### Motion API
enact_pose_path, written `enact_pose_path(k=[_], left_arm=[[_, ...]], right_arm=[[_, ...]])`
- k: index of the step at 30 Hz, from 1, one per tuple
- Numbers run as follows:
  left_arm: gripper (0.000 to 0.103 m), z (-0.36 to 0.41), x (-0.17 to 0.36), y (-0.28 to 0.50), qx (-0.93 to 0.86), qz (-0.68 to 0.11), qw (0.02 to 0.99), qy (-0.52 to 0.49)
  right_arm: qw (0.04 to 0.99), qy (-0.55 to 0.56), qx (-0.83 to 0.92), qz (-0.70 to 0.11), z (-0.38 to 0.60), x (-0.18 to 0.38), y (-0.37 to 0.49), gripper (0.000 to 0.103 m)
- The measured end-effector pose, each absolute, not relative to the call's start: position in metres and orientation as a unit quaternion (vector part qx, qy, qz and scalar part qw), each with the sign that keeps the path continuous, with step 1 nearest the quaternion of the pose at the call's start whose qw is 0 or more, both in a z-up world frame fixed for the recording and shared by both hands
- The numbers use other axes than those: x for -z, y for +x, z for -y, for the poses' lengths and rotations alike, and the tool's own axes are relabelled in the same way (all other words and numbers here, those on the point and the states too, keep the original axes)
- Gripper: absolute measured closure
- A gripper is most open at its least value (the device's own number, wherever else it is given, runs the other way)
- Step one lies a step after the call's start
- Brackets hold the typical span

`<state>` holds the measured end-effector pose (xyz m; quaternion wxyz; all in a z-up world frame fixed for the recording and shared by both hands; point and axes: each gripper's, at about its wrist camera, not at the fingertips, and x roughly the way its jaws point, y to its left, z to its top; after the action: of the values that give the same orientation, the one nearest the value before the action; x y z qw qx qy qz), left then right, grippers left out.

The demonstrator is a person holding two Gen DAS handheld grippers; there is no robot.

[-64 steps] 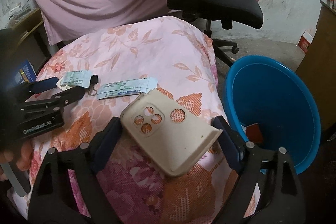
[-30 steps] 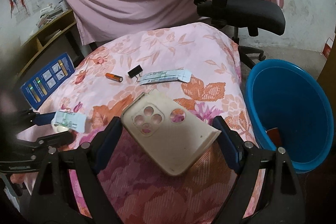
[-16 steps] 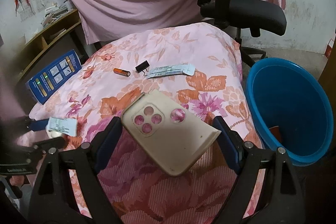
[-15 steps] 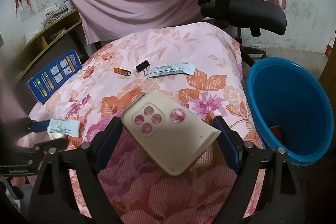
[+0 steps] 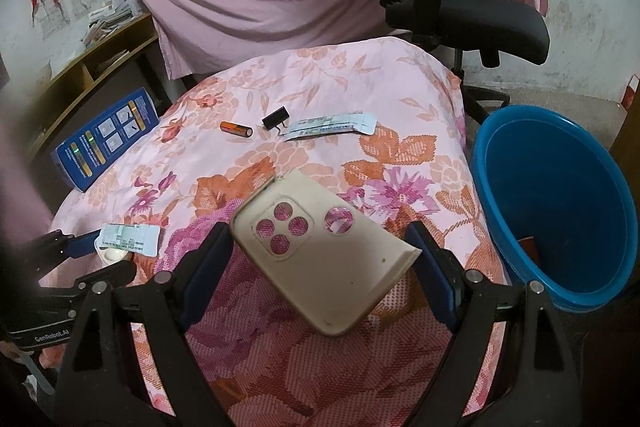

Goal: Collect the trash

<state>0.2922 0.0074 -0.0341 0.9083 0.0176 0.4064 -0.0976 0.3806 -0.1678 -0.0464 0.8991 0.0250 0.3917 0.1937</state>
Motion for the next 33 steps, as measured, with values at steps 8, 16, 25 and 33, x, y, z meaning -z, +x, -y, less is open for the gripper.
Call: enact_pose_path(k=[8, 16, 25, 33], left_arm=[[0.050, -0.008, 0.001, 0.293, 0.134, -0.397, 0.908, -0.008], [0.050, -0.004, 0.001, 0.323, 0.138, -0.494, 0.856, -0.067], [0.050, 0.005, 0.023, 0.330, 0.120, -0.535, 0.835, -0.047], [0.050, 0.013, -0.011, 0.312, 0.134, -0.463, 0.876, -0.010]], right_arm=[[0.916, 0.015, -0.202, -0.347, 0.166, 0.034, 0.366, 0.000], [0.918, 0.032, -0.203, -0.340, 0.172, 0.031, 0.365, 0.000], [0.914, 0.038, -0.200, -0.352, 0.177, 0.034, 0.367, 0.000], [0.919, 0.041, -0.198, -0.339, 0.180, 0.031, 0.365, 0.000]])
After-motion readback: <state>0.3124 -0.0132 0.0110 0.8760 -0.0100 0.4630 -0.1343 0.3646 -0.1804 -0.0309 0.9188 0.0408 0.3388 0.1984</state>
